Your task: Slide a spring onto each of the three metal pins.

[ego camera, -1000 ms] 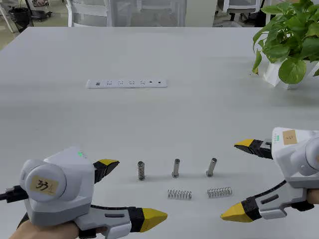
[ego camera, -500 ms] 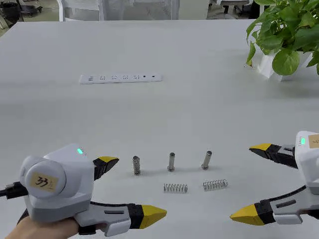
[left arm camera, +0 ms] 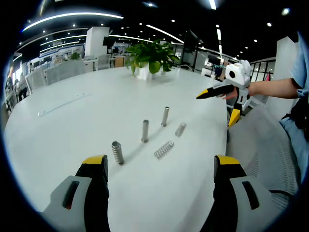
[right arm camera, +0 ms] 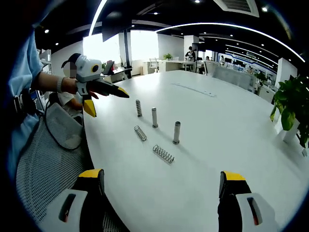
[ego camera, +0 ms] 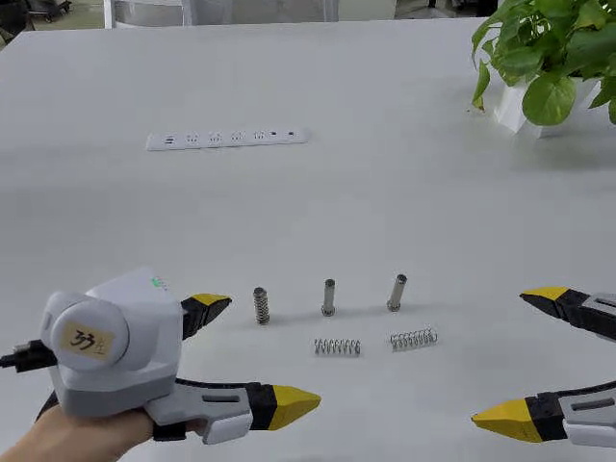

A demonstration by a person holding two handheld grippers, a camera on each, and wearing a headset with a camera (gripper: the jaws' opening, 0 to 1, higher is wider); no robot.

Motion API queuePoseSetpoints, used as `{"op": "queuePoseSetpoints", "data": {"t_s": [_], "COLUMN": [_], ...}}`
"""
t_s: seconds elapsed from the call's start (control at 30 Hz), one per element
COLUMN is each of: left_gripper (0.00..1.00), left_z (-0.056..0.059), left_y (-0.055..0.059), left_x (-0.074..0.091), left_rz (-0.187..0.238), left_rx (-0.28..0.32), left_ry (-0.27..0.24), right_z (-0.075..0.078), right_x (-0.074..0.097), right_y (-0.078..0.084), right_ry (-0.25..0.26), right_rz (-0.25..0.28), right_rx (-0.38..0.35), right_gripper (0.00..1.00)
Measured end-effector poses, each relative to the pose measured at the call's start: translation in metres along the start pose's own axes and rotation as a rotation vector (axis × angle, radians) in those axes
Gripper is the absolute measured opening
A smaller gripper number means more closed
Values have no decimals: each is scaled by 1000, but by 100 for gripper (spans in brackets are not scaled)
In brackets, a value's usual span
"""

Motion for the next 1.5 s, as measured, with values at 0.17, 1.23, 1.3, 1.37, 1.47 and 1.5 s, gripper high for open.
{"op": "queuePoseSetpoints", "data": {"t_s": [0.17,1.23,1.3,1.37,1.47,1.5], "left_gripper": [86,27,27,26,26,25], "left_z": [2,-5,-3,-3,-1,-1], "left_y": [2,3,4,6,7,8], "left_x": [-7,-81,-82,-83,-85,-85], "left_rz": [-4,-77,-84,-89,-88,-87], "left_rx": [-28,-256,-260,-260,-250,-246], "left_ry": [13,59,65,68,70,72], "right_z": [-4,-6,-6,-6,-5,-5], "right_x": [2,4,4,5,5,4], "right_y": [2,10,11,13,14,14], "right_ry": [6,-5,-4,-3,-2,-1], "right_rz": [8,21,20,17,21,22], "right_rx": [-10,-69,-75,-78,-87,-88], "right_gripper": [99,96,96,96,96,96]}}
Point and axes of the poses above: the centre of the closed fingertips' face, and the gripper's own axes: x roughly backward along the fingers, z roughly to its right, y roughly out of its underside, the point moved 9 cm from there along x, roughly backward along the fingers, and after that the axes turned 11 degrees about -z, right-handed, at the moved point
